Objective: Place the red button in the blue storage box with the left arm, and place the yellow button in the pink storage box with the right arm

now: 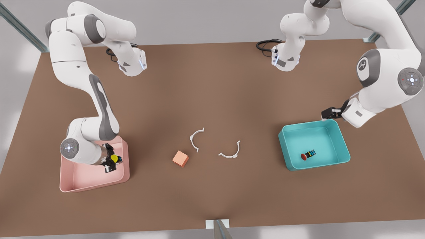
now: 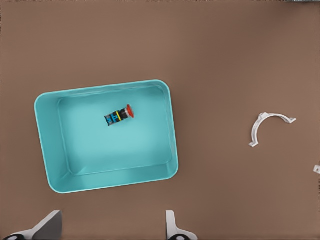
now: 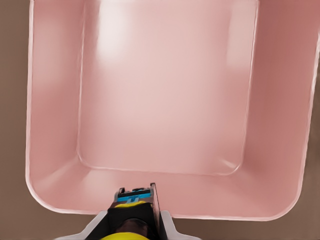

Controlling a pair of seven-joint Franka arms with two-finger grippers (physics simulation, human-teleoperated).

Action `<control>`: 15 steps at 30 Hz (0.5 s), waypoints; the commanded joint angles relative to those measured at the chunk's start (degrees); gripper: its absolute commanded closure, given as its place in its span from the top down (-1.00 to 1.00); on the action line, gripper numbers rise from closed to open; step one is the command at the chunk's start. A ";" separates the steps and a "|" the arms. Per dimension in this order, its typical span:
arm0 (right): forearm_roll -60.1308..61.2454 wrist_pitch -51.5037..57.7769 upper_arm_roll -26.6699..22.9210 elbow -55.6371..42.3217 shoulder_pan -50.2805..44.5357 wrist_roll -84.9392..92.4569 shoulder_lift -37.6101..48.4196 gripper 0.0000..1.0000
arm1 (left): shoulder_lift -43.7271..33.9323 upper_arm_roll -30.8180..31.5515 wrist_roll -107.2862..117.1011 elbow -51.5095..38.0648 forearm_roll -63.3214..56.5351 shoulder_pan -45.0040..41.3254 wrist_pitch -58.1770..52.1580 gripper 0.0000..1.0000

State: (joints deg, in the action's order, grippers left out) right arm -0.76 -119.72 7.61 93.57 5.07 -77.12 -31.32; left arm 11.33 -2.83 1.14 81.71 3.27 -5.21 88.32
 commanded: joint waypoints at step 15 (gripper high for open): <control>-0.12 -0.77 -0.23 3.90 6.71 33.44 0.73 1.00 | -0.34 0.10 -1.05 -2.08 -0.37 -0.33 -0.17 1.00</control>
State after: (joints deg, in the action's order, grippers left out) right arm -0.83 -121.04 7.40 97.40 11.68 -60.64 -30.66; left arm 11.09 -2.75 0.59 79.67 2.94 -5.54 88.22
